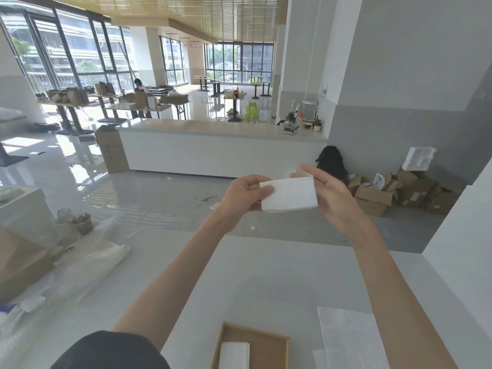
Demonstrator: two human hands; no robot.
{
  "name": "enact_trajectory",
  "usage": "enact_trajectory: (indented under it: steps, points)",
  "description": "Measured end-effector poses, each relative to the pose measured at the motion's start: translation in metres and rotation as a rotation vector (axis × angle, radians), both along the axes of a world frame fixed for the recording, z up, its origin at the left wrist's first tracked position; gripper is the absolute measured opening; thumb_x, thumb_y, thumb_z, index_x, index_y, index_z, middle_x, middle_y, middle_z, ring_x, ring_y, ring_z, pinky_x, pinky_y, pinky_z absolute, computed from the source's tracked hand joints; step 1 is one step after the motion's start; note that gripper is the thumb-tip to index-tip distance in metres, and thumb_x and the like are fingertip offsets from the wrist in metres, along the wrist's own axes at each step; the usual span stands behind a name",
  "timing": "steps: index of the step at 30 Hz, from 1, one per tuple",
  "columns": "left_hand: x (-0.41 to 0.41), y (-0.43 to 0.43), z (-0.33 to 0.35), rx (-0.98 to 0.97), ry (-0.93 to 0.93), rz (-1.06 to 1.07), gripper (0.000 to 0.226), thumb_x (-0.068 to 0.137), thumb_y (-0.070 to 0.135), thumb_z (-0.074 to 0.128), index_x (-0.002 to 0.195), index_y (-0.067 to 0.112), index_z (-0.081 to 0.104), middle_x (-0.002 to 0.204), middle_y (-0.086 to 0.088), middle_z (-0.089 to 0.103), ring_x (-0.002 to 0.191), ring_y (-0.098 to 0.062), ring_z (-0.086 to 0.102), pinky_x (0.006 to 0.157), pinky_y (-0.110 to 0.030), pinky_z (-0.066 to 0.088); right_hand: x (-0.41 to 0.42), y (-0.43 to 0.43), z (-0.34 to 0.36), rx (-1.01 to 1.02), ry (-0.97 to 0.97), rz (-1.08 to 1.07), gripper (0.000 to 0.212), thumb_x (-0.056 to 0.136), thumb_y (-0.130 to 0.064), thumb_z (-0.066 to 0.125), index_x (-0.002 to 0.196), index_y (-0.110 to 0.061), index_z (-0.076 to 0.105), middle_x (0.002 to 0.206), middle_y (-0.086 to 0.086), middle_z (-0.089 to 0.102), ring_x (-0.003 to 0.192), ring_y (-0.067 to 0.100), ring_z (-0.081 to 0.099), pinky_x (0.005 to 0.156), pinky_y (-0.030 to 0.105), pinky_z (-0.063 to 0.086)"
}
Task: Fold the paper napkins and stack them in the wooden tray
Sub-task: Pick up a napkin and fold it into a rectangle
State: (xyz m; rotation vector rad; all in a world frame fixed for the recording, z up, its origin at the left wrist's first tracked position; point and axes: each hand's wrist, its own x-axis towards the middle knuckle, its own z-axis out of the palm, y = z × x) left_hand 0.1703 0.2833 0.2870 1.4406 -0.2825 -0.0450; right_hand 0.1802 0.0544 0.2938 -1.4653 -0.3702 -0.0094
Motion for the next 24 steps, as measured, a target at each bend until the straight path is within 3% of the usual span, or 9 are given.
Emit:
enact_trajectory:
  steps: [2, 4, 7, 9, 12, 16, 19, 22, 24]
  points:
    - [0.001, 0.000, -0.001, 0.020, -0.020, 0.069, 0.010, 0.095, 0.006, 0.068, 0.103, 0.010, 0.071, 0.096, -0.009, 0.074, 0.083, -0.024, 0.068, 0.073, -0.035, 0.061, 0.000, -0.002, -0.002, 0.118, 0.213, 0.043, 0.042, 0.103, -0.035, 0.049, 0.137, -0.014, 0.061, 0.129, 0.010, 0.069, 0.117, 0.028, 0.065, 0.093, 0.040, 0.052]
    - [0.000, 0.001, -0.001, 0.047, -0.050, 0.108, 0.010, 0.094, 0.006, 0.068, 0.101, 0.011, 0.072, 0.094, -0.007, 0.075, 0.081, -0.021, 0.069, 0.070, -0.034, 0.061, -0.001, 0.001, -0.004, 0.026, 0.224, 0.018, 0.059, 0.094, -0.052, 0.052, 0.138, -0.012, 0.060, 0.125, 0.008, 0.072, 0.116, 0.027, 0.067, 0.088, 0.039, 0.057]
    - [-0.002, 0.001, -0.001, 0.080, -0.089, 0.145, 0.011, 0.094, 0.005, 0.068, 0.097, 0.014, 0.072, 0.088, -0.003, 0.076, 0.077, -0.017, 0.070, 0.068, -0.029, 0.060, -0.004, 0.008, -0.007, -0.104, 0.097, -0.101, 0.052, 0.093, -0.027, 0.069, 0.139, -0.007, 0.057, 0.119, 0.012, 0.074, 0.111, 0.027, 0.070, 0.084, 0.031, 0.058]
    - [-0.004, 0.000, 0.000, 0.105, -0.113, 0.173, 0.011, 0.094, 0.004, 0.068, 0.099, 0.013, 0.072, 0.090, -0.006, 0.076, 0.077, -0.017, 0.070, 0.068, -0.028, 0.060, -0.005, 0.009, -0.008, -0.093, 0.077, -0.171, 0.051, 0.093, -0.013, 0.071, 0.141, -0.007, 0.056, 0.117, 0.018, 0.074, 0.111, 0.031, 0.071, 0.088, 0.033, 0.059]
    - [-0.008, 0.000, -0.001, 0.179, -0.116, 0.160, 0.013, 0.095, 0.003, 0.066, 0.107, 0.009, 0.070, 0.097, -0.012, 0.074, 0.076, -0.015, 0.070, 0.070, -0.029, 0.061, -0.010, 0.009, -0.006, -0.185, -0.008, -0.239, 0.052, 0.092, -0.015, 0.072, 0.142, -0.014, 0.055, 0.107, 0.015, 0.078, 0.107, 0.028, 0.072, 0.095, 0.034, 0.057]
    - [-0.013, 0.000, -0.002, 0.222, 0.009, -0.122, 0.024, 0.097, 0.028, 0.066, 0.114, 0.012, 0.071, 0.096, -0.005, 0.074, 0.085, -0.015, 0.072, 0.074, -0.030, 0.060, -0.012, -0.002, 0.003, -0.396, -0.160, -0.161, 0.057, 0.092, -0.017, 0.073, 0.143, -0.026, 0.051, 0.087, -0.008, 0.081, 0.083, -0.001, 0.069, 0.080, 0.008, 0.048]
    - [-0.017, -0.004, -0.009, 0.126, 0.173, -0.445, 0.035, 0.099, 0.029, 0.064, 0.127, 0.009, 0.065, 0.118, -0.014, 0.071, 0.107, -0.032, 0.070, 0.087, -0.039, 0.058, -0.007, -0.011, 0.019, -0.530, -0.185, 0.034, 0.056, 0.092, -0.014, 0.073, 0.140, -0.032, 0.052, 0.081, -0.013, 0.079, 0.070, -0.004, 0.064, 0.072, 0.008, 0.045]
    - [-0.028, -0.016, -0.027, -0.036, 0.248, -0.567, 0.035, 0.101, 0.016, 0.060, 0.132, -0.001, 0.058, 0.131, -0.022, 0.065, 0.117, -0.039, 0.065, 0.092, -0.043, 0.057, -0.007, -0.012, 0.028, -0.645, -0.150, 0.126, 0.050, 0.094, -0.022, 0.071, 0.138, -0.039, 0.055, 0.098, -0.014, 0.080, 0.092, -0.003, 0.069, 0.094, 0.022, 0.047]
    - [-0.040, -0.030, -0.039, -0.181, 0.249, -0.521, 0.033, 0.103, 0.014, 0.057, 0.130, -0.004, 0.058, 0.133, -0.024, 0.064, 0.119, -0.038, 0.065, 0.093, -0.042, 0.057, -0.013, -0.012, 0.027, -0.628, -0.183, 0.111, 0.050, 0.095, -0.044, 0.064, 0.143, -0.047, 0.048, 0.123, -0.023, 0.071, 0.118, -0.009, 0.060, 0.104, 0.024, 0.043]
